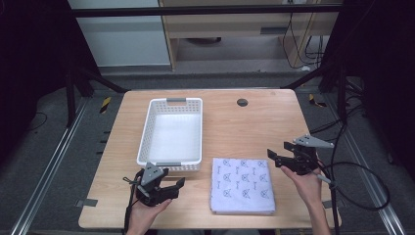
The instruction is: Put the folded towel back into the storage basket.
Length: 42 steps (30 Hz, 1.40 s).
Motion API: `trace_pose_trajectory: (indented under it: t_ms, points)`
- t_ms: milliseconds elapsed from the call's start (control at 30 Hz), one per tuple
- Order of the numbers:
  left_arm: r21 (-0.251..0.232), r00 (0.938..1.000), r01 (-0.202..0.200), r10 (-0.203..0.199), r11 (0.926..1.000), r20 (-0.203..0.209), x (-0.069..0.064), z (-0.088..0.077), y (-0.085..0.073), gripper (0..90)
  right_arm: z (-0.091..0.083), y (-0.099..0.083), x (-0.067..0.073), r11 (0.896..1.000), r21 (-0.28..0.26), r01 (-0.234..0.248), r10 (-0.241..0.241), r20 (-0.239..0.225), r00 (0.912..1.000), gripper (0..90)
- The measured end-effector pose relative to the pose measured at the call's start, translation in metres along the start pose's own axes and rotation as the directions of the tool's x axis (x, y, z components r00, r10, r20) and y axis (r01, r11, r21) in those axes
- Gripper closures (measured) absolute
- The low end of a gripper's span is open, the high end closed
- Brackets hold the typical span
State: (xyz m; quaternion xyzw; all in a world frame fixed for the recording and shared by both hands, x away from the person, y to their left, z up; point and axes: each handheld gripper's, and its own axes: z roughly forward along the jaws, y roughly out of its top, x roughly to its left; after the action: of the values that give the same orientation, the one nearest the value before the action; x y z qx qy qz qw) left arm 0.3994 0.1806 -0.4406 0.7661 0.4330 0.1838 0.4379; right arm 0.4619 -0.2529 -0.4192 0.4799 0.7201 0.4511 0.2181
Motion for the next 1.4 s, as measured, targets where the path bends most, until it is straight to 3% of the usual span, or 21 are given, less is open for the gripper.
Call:
trace_pose_trajectory:
  t_ms: [633,1400]
  points:
    - [0.07,0.9968,-0.043,0.038,0.9966,0.07,-0.035,0.029,-0.001,32.5,0.01,-0.02,-0.001,0.996,0.084,-0.005,0.007,-0.025,0.9997,32.4]
    - [0.133,0.9904,-0.076,0.06,0.9881,0.125,-0.066,0.063,-0.001,33.3,0.027,-0.038,0.01,0.988,0.154,0.025,-0.017,-0.053,0.9985,38.0]
